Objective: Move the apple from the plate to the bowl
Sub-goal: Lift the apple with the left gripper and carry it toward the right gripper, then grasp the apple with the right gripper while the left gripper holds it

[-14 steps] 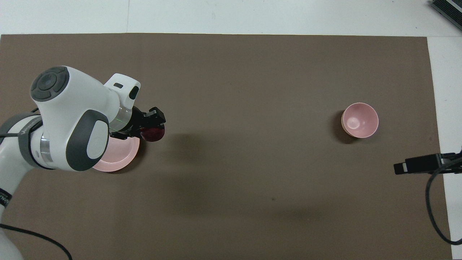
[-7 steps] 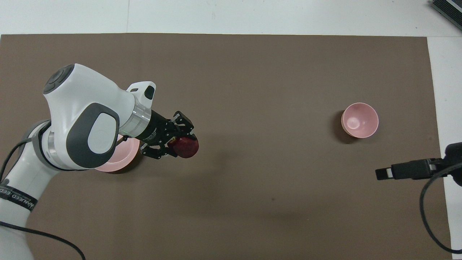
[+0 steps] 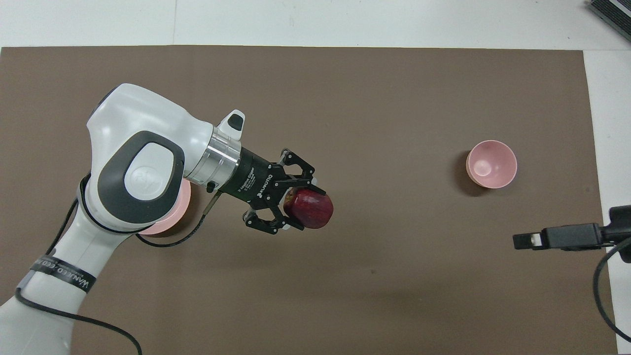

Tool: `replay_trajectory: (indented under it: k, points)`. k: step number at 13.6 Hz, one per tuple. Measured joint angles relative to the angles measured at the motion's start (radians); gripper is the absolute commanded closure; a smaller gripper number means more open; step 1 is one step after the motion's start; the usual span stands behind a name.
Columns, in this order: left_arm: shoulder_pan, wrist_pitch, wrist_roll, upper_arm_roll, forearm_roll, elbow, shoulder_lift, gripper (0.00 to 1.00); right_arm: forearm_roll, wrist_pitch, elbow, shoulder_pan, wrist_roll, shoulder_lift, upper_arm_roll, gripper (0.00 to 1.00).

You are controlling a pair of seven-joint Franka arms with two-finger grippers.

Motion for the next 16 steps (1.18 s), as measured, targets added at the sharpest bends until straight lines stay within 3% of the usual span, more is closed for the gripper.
replay_trajectory:
  k: [7, 16]
  points:
    - [-0.001, -0.003, -0.145, -0.136, -0.223, 0.011, 0.019, 1.0, 0.239, 0.04, -0.081, 0.018, -0.02, -0.049, 0.011, 0.0]
    - [-0.002, 0.0, -0.152, -0.286, -0.479, 0.049, 0.11, 1.0, 0.277, 0.057, -0.126, 0.085, -0.02, -0.081, 0.019, 0.0]
